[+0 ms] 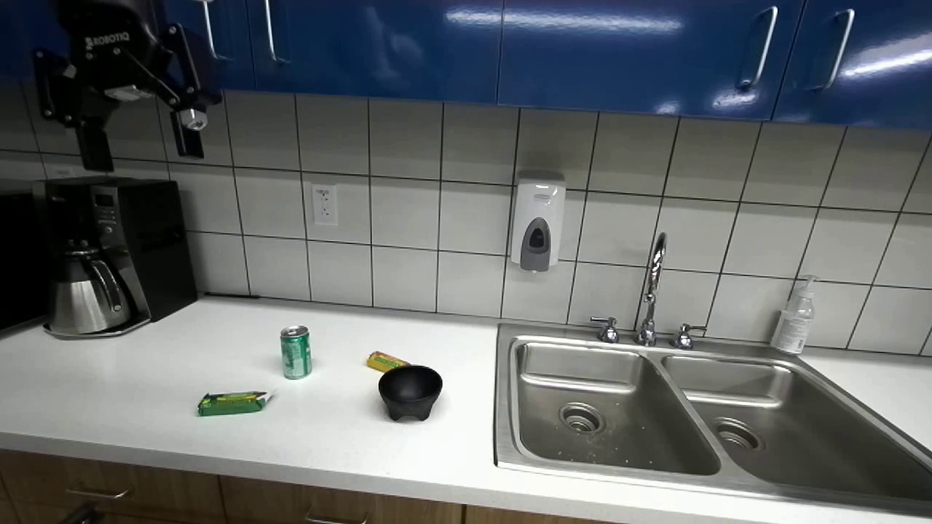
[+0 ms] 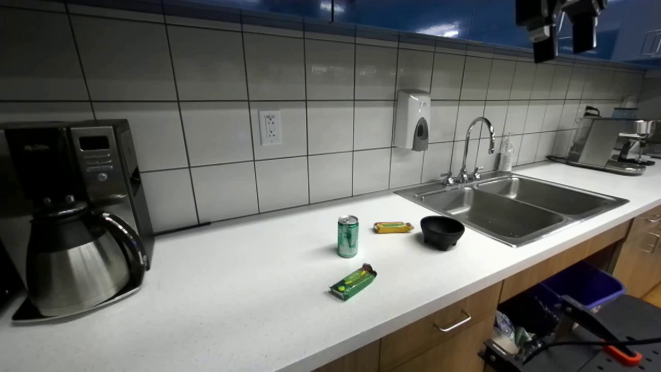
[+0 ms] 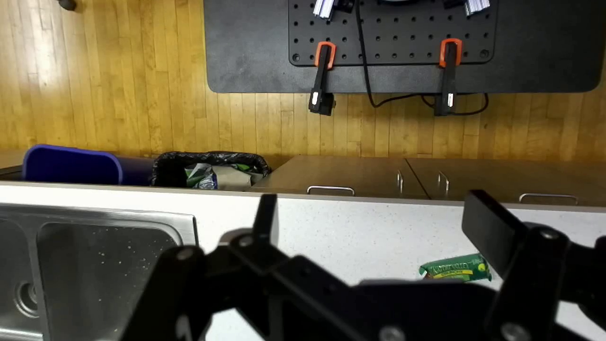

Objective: Lift the drink can and put it in the black bowl.

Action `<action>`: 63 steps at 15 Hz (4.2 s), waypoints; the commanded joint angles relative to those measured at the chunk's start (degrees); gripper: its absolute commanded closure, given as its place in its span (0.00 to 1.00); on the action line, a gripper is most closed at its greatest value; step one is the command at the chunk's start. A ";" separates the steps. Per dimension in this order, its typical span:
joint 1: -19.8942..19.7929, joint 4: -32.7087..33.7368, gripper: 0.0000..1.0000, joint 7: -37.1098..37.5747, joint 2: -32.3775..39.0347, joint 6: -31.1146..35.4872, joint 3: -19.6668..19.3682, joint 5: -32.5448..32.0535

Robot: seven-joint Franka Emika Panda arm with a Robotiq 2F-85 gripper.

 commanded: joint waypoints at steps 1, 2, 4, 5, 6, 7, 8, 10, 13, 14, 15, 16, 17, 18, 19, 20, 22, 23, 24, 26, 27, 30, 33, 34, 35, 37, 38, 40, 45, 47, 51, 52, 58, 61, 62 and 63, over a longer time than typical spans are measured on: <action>0.70 0.13 0.00 0.40 0.08 -0.18 -0.48 -0.27; 0.88 -0.19 0.00 0.33 0.16 -0.02 -0.37 -0.25; 1.18 -0.85 0.00 0.62 0.20 0.75 -0.33 0.32; 1.34 -1.16 0.00 0.76 0.29 1.20 -0.32 0.74; 1.45 -1.51 0.00 1.08 0.45 1.59 -0.14 1.03; 1.57 -1.86 0.00 1.38 0.71 2.03 0.01 1.33; 1.73 -2.27 0.00 1.78 1.00 2.55 0.13 1.81; 1.90 -2.95 0.00 2.63 1.71 3.53 0.45 2.82; 1.88 -4.40 0.00 4.84 2.44 6.05 0.86 4.78; 1.78 -4.89 0.00 5.74 2.76 7.01 1.04 5.57; 1.72 -5.51 0.00 6.68 3.09 8.39 1.22 6.38; 1.73 -6.06 0.00 7.28 3.30 9.59 1.38 7.12; 1.70 -6.60 0.00 7.95 3.61 10.98 1.58 7.73; 1.79 -7.24 0.00 8.46 3.94 12.57 1.82 8.26; 1.90 -7.98 0.00 8.79 4.22 14.42 2.09 8.78; 2.02 -8.59 0.00 8.90 4.57 16.13 2.28 9.19; 2.18 -9.83 0.00 9.07 5.47 19.60 2.69 9.71; 2.31 -10.45 0.00 9.02 5.93 21.24 2.82 9.91; 2.47 -11.00 0.00 9.03 6.63 22.95 3.03 10.10; 2.81 -12.07 0.00 8.94 7.94 26.39 3.23 10.53; 3.00 -12.52 0.00 8.90 8.59 28.03 3.26 10.68; 3.60 -13.40 0.00 9.08 11.24 32.88 3.38 11.19; 3.96 -13.58 0.00 9.77 14.54 37.04 3.77 11.37; 4.10 -13.51 0.00 10.01 15.72 38.29 3.94 11.41; 4.14 -13.32 0.00 10.37 17.02 39.39 4.19 11.38; 4.40 -13.04 0.00 10.92 19.58 41.75 4.51 11.38; 4.56 -12.80 0.00 11.42 21.00 42.99 4.73 11.45; 4.76 -12.27 0.00 12.35 23.80 45.13 5.08 11.41; 4.73 -9.21 0.00 14.36 31.57 47.94 5.67 11.11; 4.53 -7.25 0.00 15.07 34.81 48.14 5.59 10.77; 4.27 -2.81 0.00 16.63 40.42 47.57 4.86 10.66; 4.26 -1.49 0.00 16.99 42.01 47.36 4.67 10.75; 4.06 7.08 0.00 19.46 51.91 44.92 2.60 10.19; 4.33 10.74 0.00 18.50 54.17 41.84 1.46 10.59; 4.66 6.87 0.00 17.71 52.49 45.84 1.51 10.54; 4.66 8.14 0.00 17.71 53.40 44.97 1.27 10.54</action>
